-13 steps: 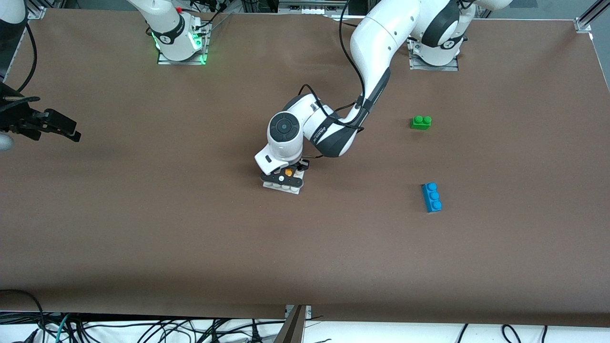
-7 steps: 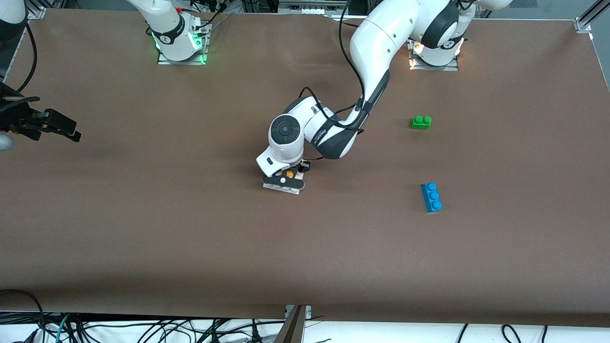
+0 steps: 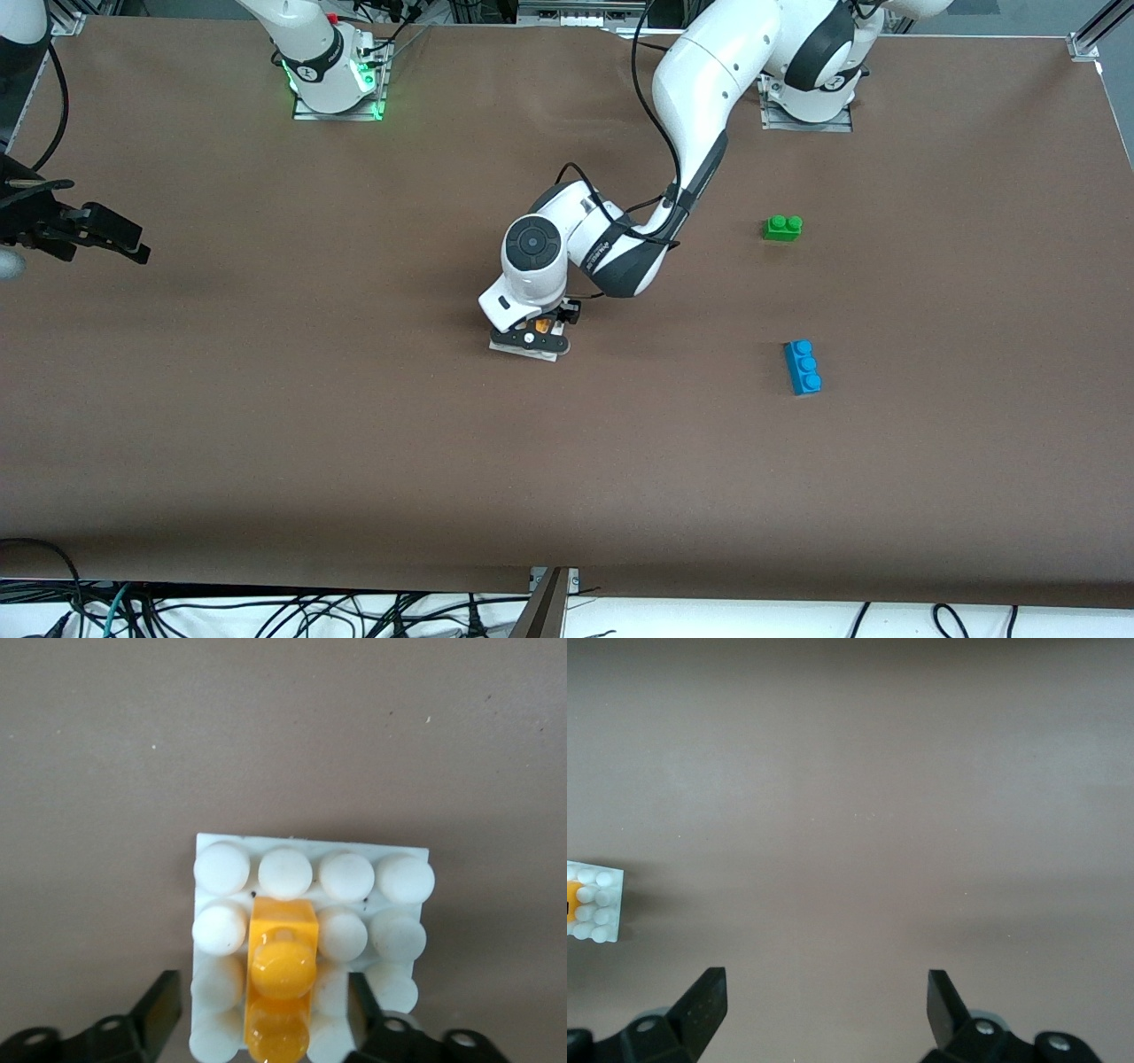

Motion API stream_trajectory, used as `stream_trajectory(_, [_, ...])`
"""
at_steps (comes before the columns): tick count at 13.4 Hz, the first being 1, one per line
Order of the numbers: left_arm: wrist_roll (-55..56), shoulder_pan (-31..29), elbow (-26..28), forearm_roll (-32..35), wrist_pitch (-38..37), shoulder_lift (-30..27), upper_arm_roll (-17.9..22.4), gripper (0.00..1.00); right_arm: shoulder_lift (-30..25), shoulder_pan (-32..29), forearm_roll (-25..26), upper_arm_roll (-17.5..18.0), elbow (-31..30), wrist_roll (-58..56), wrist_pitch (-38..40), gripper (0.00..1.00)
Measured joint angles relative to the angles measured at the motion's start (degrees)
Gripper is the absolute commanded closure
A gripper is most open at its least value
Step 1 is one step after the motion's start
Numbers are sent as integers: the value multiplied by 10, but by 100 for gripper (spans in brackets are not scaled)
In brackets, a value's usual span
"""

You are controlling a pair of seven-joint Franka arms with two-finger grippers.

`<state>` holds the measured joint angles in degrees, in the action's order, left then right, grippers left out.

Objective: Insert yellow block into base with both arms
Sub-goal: 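Lower the yellow block onto the plate studs and press with the left gripper, then open the left gripper and lift it off the yellow block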

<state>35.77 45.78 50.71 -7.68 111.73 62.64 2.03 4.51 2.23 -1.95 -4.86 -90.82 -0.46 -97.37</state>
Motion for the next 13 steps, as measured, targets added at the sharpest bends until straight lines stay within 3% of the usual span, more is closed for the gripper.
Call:
stream_trajectory(5, [3,-29,-16,-24,-65,-42,2,0,0,0,0,0,0,0,0,0])
stream_trajectory(13, [25,-142,-15,-24,-275,-138,34,0,0,-1,0,0,0,0,0,0])
